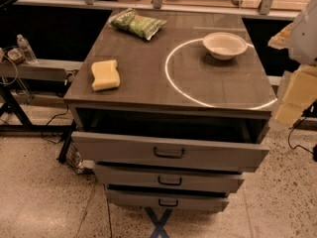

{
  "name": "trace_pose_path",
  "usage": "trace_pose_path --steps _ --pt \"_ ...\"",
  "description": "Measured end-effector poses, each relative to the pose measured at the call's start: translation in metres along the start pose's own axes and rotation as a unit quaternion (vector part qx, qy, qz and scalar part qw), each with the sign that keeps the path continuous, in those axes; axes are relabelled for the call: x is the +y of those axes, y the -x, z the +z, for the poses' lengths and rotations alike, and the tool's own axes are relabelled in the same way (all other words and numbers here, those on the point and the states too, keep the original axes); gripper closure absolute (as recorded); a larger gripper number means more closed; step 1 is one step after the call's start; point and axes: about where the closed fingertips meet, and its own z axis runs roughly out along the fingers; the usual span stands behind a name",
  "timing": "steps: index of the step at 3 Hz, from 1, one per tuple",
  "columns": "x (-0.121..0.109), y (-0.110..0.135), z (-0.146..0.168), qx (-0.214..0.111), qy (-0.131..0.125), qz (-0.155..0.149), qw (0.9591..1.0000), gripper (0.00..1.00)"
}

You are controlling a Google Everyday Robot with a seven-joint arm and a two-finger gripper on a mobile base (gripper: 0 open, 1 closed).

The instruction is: Move green jalapeno chip bag near sponge

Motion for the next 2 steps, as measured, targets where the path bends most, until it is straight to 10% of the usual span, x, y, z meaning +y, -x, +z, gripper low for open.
trace_pose_path --steps 2 --pt "-0.033 0.017 0.017 -0.049 -0.006 -0.008 0.9987 0.0"
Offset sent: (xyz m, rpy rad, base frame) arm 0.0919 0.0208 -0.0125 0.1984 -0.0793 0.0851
